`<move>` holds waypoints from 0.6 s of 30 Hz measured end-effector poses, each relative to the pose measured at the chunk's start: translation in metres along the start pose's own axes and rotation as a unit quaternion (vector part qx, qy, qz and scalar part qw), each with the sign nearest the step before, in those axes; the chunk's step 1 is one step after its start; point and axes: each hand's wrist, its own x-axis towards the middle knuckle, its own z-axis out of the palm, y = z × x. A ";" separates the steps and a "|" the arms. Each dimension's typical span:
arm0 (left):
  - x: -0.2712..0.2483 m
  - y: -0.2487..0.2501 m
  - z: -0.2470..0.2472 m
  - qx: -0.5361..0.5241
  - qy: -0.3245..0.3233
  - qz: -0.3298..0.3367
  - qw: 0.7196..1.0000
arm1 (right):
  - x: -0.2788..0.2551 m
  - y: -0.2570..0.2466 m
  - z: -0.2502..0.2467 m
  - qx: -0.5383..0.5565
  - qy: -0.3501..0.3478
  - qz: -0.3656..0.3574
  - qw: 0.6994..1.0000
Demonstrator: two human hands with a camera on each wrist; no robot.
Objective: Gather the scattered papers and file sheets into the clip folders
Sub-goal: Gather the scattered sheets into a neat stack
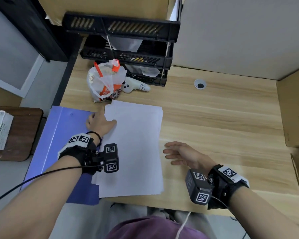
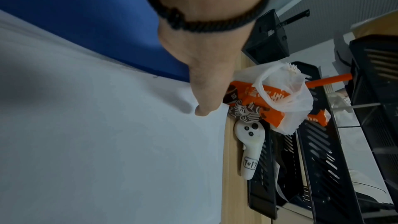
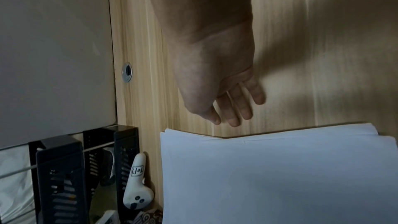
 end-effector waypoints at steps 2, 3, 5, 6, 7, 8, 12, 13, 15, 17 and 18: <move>0.006 0.006 0.006 0.011 -0.020 0.006 1.000 | -0.001 0.003 -0.001 0.010 0.005 0.001 1.000; 0.008 0.008 0.008 0.009 -0.022 0.007 1.000 | -0.002 0.005 -0.001 0.015 0.005 0.001 1.000; 0.016 0.009 0.016 -0.017 -0.011 0.007 1.000 | -0.002 0.008 -0.001 0.023 0.002 0.001 1.000; 0.016 0.012 0.018 -0.050 -0.003 0.009 0.999 | -0.002 0.009 -0.001 0.027 0.000 -0.001 1.000; 0.016 0.013 0.019 -0.104 -0.006 0.014 0.994 | -0.002 0.009 0.000 0.034 -0.002 -0.005 0.999; 0.014 0.016 0.021 -0.173 -0.017 0.025 0.984 | 0.000 0.008 0.002 0.038 -0.004 -0.011 0.999; 0.001 0.024 0.024 -0.290 -0.082 0.036 0.953 | 0.004 -0.004 0.007 0.019 -0.018 -0.040 0.999; -0.001 0.024 0.024 -0.291 -0.082 0.031 0.953 | 0.005 -0.006 0.008 0.012 -0.016 -0.041 0.999; -0.007 0.021 0.024 -0.290 -0.087 0.016 0.953 | 0.006 -0.006 0.006 0.009 -0.013 -0.041 0.999; -0.015 0.015 0.023 -0.296 -0.112 0.004 0.949 | 0.007 -0.005 0.005 0.020 -0.014 -0.037 0.999; -0.020 0.011 0.023 -0.299 -0.121 0.002 0.946 | 0.007 -0.003 0.004 0.026 -0.017 -0.035 0.999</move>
